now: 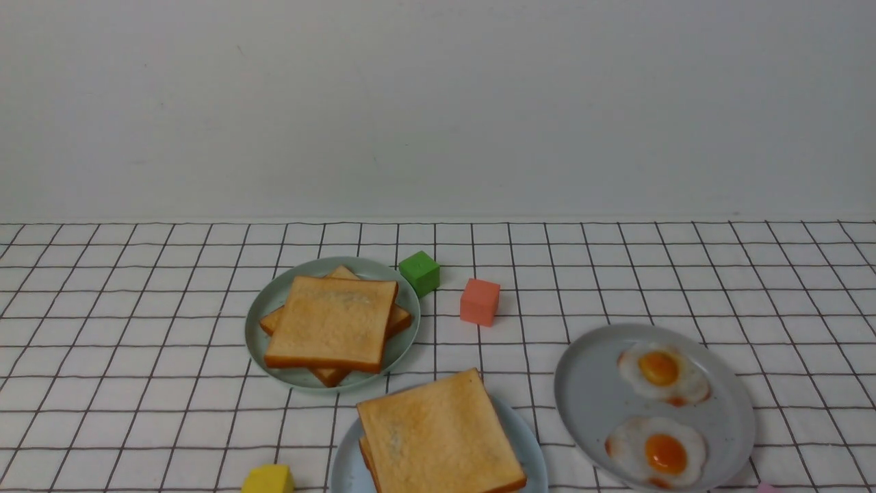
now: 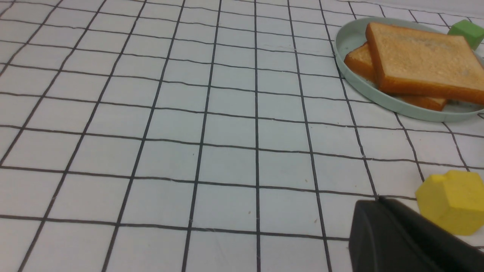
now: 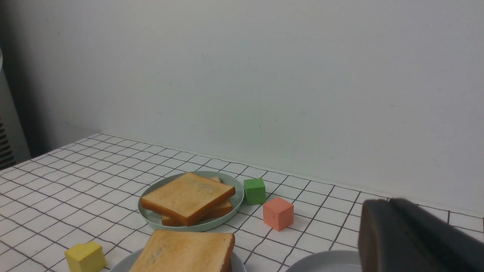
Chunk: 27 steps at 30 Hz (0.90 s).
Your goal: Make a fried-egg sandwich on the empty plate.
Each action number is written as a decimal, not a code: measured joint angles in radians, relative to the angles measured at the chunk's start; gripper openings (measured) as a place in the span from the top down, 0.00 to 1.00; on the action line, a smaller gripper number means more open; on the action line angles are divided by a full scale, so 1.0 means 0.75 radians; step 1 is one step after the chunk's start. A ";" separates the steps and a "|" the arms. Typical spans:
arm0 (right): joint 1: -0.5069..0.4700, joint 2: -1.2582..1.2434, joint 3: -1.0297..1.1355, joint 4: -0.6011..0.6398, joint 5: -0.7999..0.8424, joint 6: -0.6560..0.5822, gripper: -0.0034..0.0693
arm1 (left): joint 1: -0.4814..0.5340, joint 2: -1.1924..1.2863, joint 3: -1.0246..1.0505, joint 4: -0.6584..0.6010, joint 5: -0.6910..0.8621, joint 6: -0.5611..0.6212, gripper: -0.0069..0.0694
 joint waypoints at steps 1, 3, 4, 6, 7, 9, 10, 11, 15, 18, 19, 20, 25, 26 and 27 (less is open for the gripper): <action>0.000 0.000 0.000 0.000 0.000 0.000 0.90 | 0.000 0.000 0.000 0.000 0.000 0.000 0.92; 0.000 0.000 0.000 0.000 0.000 0.000 0.90 | 0.000 0.000 0.000 0.000 0.000 0.000 0.92; 0.000 0.000 0.000 0.000 0.000 0.000 0.90 | 0.000 0.000 0.000 0.000 0.000 0.000 0.92; 0.000 0.000 0.000 0.000 -0.001 0.000 0.90 | 0.000 0.000 0.000 0.000 0.000 0.000 0.92; 0.000 0.000 0.000 0.000 -0.001 0.000 0.90 | 0.000 0.000 0.000 0.000 0.000 0.000 0.92; 0.000 0.000 0.000 0.000 -0.001 0.000 0.90 | 0.000 0.000 0.000 0.000 0.000 0.000 0.92; 0.000 0.000 0.000 0.000 -0.001 0.000 0.90 | 0.000 0.000 0.000 0.000 0.000 0.000 0.91; 0.000 0.000 0.001 0.000 -0.003 0.000 0.90 | 0.000 0.000 0.000 0.000 0.000 0.000 0.91; -0.007 0.000 0.030 0.000 -0.016 0.000 0.89 | 0.000 0.000 0.000 0.000 0.000 0.000 0.91; -0.110 0.000 0.052 0.045 0.006 -0.040 0.89 | 0.000 0.000 0.000 0.002 0.000 0.000 0.90; -0.155 0.000 0.056 0.072 0.014 -0.058 0.89 | 0.000 0.000 0.000 0.002 0.000 0.000 0.90; -0.231 0.000 0.068 0.113 0.016 -0.085 0.89 | 0.000 0.000 0.000 0.002 0.000 0.000 0.90; -0.520 0.000 0.217 0.225 0.019 -0.126 0.87 | 0.000 0.000 0.000 0.002 -0.001 0.000 0.90; -0.557 0.000 0.262 0.228 0.019 -0.126 0.87 | 0.000 0.000 0.000 0.002 -0.001 0.000 0.90; -0.569 0.000 0.278 0.231 0.020 -0.126 0.87 | 0.000 0.000 0.000 0.002 -0.001 0.000 0.90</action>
